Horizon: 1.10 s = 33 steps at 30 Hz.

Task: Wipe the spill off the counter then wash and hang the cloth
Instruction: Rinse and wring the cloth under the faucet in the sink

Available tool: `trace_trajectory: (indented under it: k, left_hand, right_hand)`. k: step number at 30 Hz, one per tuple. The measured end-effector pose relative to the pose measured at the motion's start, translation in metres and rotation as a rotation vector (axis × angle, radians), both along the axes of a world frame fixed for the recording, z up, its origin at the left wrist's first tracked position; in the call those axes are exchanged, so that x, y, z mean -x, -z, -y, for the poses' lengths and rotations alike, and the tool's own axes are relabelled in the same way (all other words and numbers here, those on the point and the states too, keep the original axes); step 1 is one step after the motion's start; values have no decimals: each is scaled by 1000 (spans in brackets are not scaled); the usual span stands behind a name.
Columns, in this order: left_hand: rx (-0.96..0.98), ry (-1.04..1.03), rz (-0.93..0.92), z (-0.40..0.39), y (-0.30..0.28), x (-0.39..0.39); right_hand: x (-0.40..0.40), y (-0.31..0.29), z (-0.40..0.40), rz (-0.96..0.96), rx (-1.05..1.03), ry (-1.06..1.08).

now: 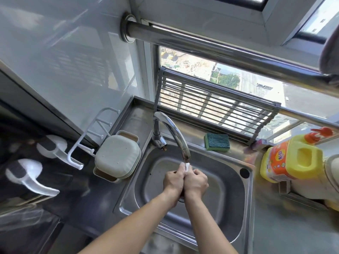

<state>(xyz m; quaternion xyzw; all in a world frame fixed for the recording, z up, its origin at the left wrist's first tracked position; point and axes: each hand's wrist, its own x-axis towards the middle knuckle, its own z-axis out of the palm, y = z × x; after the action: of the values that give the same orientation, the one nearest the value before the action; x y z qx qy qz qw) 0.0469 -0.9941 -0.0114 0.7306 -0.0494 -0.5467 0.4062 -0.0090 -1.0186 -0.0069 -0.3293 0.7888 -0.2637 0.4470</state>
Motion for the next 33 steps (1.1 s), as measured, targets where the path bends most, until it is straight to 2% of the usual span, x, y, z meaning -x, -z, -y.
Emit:
trace_trajectory:
  k: [4, 5, 7, 8, 10, 12, 14, 18, 23, 27, 29, 33]
  left_hand:
    - [58, 62, 80, -2, 7, -6]
    - [57, 49, 52, -1, 6, -9]
    - [-26, 6, -144, 1, 1, -13]
    - [-78, -9, -278, 0, 1, -14]
    - [-102, 14, -462, -1, 3, -17]
    - [-34, 28, -496, -2, 8, -17]
    - [54, 2, -442, -2, 12, -15]
    - [110, -59, -228, 3, 14, -13]
    - [136, -83, -339, 9, 0, -15]
    - [98, -69, -328, 15, 11, -24]
    - [50, -85, -172, 20, 18, -31]
    - [-33, 90, 342, 37, 18, -58]
  right_hand:
    - [5, 7, 0, 281, -56, 24]
    - [3, 4, -1, 358, -52, 40]
    - [1, 4, -2, 432, -37, -4]
    - [0, 3, -4, 439, -23, -65]
    - [1, 5, -7, 323, 36, -237]
    - [1, 5, -9, 121, 124, -382]
    - [1, 3, -10, 61, 157, -371]
    - [-2, -1, -14, 221, 2, -160]
    - [1, 4, -18, 572, -66, -133]
    - [9, 11, -12, 567, -47, -76]
    - [9, 10, -9, 562, -25, -73]
    - [11, 6, -5, 578, 26, -137]
